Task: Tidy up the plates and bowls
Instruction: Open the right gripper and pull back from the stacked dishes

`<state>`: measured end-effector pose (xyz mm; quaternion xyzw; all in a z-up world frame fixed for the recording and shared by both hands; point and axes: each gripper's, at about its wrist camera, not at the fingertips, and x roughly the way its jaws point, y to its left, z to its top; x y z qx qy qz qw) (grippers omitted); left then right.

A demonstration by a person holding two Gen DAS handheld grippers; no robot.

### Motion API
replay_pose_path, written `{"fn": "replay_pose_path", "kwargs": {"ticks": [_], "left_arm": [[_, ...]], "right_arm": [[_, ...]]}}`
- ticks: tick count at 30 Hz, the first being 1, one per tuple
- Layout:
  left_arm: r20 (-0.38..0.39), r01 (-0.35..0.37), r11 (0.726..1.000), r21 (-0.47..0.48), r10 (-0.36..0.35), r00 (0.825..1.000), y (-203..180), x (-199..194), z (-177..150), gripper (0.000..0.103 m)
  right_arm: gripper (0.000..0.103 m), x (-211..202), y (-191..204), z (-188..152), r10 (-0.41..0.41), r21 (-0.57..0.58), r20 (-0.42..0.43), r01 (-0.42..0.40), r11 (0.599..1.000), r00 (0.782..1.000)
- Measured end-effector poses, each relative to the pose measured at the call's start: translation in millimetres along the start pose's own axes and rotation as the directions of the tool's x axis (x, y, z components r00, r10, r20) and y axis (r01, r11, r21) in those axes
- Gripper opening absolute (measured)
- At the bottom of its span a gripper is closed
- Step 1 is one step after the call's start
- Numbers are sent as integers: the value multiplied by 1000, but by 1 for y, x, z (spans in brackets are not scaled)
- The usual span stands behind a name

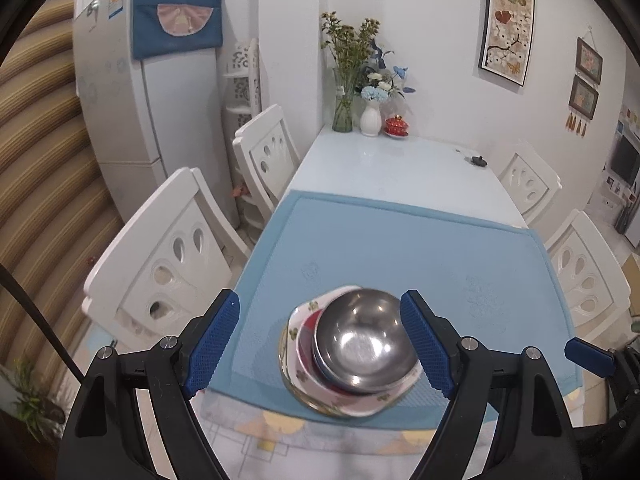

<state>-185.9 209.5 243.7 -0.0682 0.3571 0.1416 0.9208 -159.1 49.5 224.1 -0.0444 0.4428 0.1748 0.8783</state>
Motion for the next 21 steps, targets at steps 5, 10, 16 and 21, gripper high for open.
{"fn": "replay_pose_path", "kwargs": {"ticks": [5,10,16,21], "left_arm": [[-33,-9,1000,-28,8,999,2,-15,-10,81],[-56,-41,998,-48,38,998,0,-27,-17,82],[-23,-222,971,92,225,974,-11,-31,-20,82],[14,-178,977,121,178,984,-8,-20,-2,82]], "right_arm": [[97,-13,-1,-8,5,-6,16,-5,1000,1000],[97,-24,-3,-18,3,2,32,-3,1000,999],[97,-18,2,-26,-28,-3,1,28,1000,1000],[97,-15,7,-14,-89,21,17,89,996,996]]}}
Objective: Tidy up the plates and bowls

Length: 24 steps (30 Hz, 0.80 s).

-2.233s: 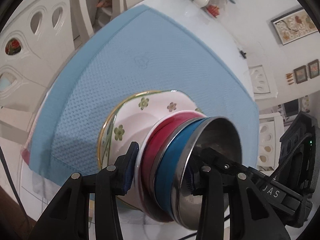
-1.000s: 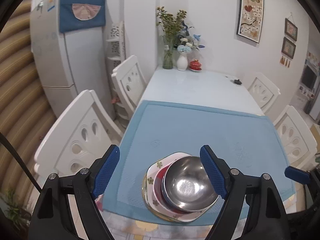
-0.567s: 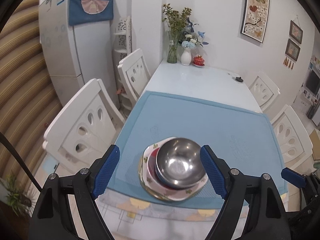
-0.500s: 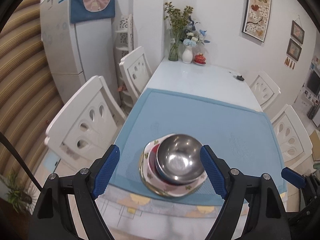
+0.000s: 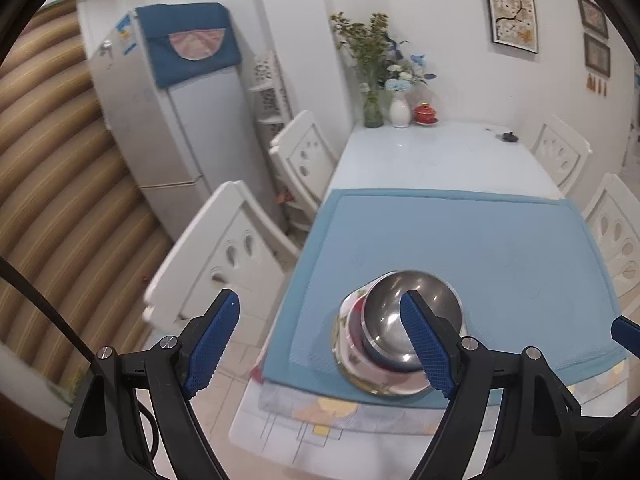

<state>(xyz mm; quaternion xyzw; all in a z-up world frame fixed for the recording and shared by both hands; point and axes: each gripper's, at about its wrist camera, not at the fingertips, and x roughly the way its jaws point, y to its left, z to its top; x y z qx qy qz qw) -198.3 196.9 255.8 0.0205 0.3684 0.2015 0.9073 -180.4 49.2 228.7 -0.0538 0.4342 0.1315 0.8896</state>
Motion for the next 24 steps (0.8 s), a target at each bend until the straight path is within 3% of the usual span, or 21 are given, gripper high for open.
{"fn": "replay_pose_path", "kwargs": {"ticks": [6,9,16,24], "left_arm": [[32,13,998,64,-15,999,-3,15,13,82],[2,64,995,73,-65,998,-2,27,16,82],[-22,118,991,70,-117,993,4,42,19,82],[-63,159,986,58,-155,986,12,59,15,82]], "right_arm": [[97,10,6,11,-54,54,1,54,997,999],[97,18,7,13,-67,84,-19,68,994,998],[97,41,9,17,-17,178,-88,32,983,996],[97,57,20,22,-34,200,-123,58,978,992]]}}
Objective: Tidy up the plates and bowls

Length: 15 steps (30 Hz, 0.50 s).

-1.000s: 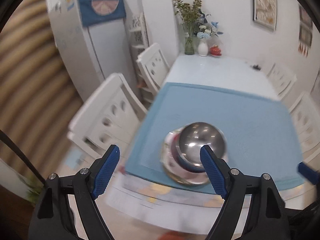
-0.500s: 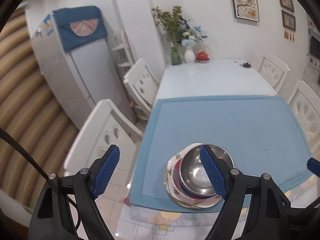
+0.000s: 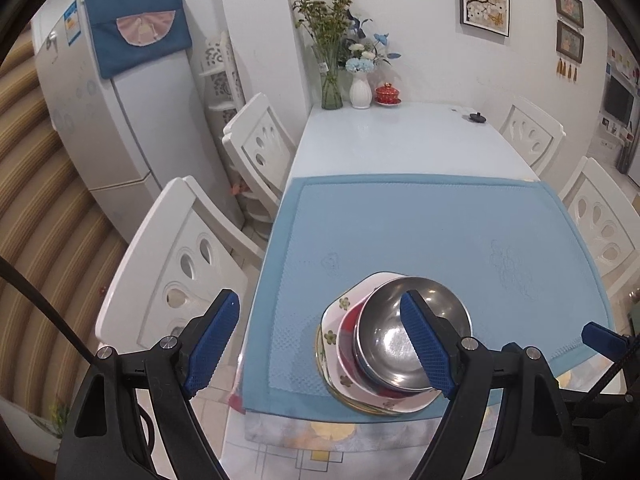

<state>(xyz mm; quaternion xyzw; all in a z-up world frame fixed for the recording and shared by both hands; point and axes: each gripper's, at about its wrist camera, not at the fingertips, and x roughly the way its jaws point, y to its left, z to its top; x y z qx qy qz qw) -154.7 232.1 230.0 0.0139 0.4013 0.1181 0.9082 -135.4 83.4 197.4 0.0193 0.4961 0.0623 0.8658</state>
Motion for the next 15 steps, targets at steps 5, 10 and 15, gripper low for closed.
{"fn": "replay_pose_path", "kwargs": {"ticks": [5,10,15], "left_arm": [[-9,-7,1000,20,7,1000,3,7,-1,82],[-19,17,1000,14,-17,1000,5,12,-1,82],[-32,34,999,28,-33,999,2,19,-1,82]], "right_arm": [[97,11,6,-1,21,13,-32,-21,1000,999],[97,15,9,1,-12,12,-38,12,1000,999],[97,21,3,1,-27,32,-57,29,999,998]]}}
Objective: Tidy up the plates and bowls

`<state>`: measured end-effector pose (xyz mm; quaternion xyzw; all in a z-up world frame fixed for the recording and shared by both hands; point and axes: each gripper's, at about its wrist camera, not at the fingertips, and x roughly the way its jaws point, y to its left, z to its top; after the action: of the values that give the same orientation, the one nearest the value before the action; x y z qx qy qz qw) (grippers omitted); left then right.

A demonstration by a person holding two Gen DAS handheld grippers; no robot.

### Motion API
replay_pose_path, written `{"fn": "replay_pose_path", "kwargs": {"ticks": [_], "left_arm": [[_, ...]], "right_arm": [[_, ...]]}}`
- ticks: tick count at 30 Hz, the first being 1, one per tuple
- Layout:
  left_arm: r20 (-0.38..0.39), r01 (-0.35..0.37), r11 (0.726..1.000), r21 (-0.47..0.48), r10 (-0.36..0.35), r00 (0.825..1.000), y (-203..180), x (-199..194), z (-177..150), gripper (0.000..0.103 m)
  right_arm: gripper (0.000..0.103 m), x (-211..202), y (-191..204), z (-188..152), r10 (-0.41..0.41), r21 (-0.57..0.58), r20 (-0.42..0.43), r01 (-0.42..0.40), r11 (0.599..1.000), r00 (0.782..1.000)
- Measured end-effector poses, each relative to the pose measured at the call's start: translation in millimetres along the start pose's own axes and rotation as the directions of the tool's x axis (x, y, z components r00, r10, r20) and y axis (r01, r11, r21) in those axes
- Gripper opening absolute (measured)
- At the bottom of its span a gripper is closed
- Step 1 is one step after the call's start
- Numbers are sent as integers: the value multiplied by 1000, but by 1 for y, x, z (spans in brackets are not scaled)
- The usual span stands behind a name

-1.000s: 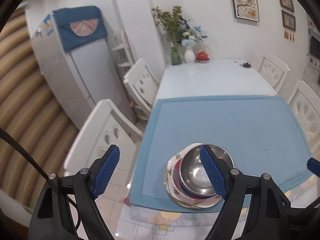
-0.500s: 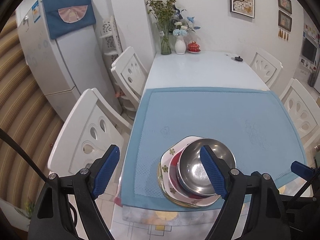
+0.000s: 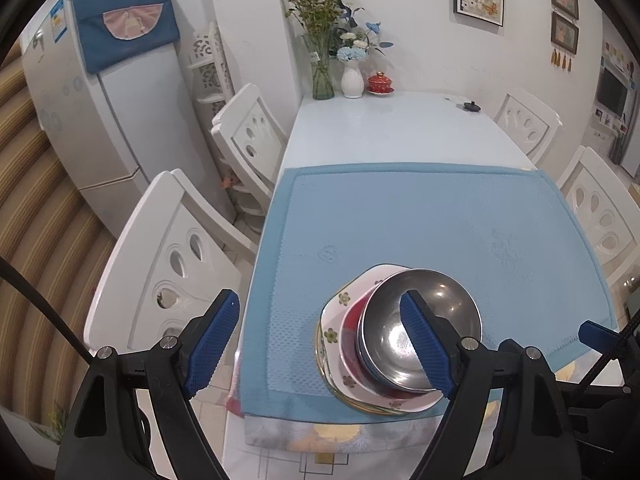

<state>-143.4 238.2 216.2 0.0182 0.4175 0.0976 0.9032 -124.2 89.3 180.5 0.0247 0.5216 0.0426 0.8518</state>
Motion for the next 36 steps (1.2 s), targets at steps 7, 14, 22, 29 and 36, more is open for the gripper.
{"fn": "replay_pose_path", "kwargs": {"ticks": [7,14,22,29,36], "left_arm": [[-17,58,998,3,-58,998,-8,12,3,82],[-22,96,995,29,-95,995,-23,20,6,81],[-39,123,990,64,-121,992,-40,25,9,82],[-55,115,992,55,-112,992,-49,32,13,81],[-85,81,997,13,-80,993,-55,44,17,82]], "right_arm": [[97,4,-9,1,-36,25,-2,36,999,999],[97,6,-23,3,-72,70,-9,72,995,997],[97,9,-38,-2,-91,122,-31,94,988,995],[97,14,-45,4,-89,109,-43,94,990,995],[97,14,-42,12,-120,3,-10,120,993,993]]}}
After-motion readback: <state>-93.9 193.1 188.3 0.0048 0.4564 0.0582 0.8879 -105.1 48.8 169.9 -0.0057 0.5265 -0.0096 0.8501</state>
